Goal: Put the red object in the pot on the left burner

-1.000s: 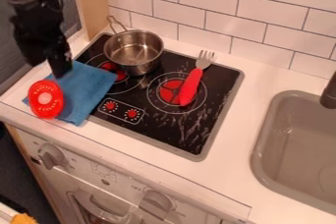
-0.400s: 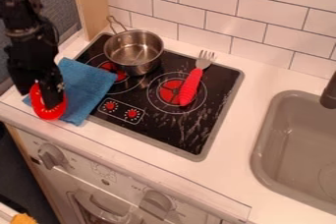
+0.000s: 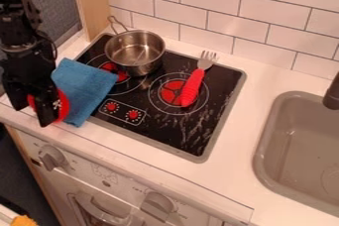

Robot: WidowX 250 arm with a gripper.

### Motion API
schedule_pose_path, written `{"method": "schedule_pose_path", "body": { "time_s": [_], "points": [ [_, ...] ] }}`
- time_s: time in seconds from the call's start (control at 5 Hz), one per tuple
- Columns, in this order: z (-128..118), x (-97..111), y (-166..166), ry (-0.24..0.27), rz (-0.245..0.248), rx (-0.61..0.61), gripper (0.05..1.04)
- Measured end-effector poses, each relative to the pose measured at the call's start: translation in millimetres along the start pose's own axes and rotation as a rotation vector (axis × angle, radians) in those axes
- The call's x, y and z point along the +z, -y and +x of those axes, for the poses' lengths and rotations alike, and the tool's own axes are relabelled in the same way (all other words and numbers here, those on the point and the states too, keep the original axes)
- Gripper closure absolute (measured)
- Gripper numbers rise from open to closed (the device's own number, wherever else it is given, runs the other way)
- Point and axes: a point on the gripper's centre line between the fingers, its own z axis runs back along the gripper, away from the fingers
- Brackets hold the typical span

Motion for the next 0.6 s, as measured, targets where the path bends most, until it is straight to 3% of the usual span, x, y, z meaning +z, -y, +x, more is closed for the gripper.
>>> {"method": "schedule_pose_path", "body": {
  "time_s": [0.2, 0.6],
  "points": [
    [2.0, 0.1, -1.9, 0.009, 0.016, 0.018, 0.083],
    [22.0, -4.0, -8.4, 0.020, -0.011, 0.052, 0.083]
  ]
}}
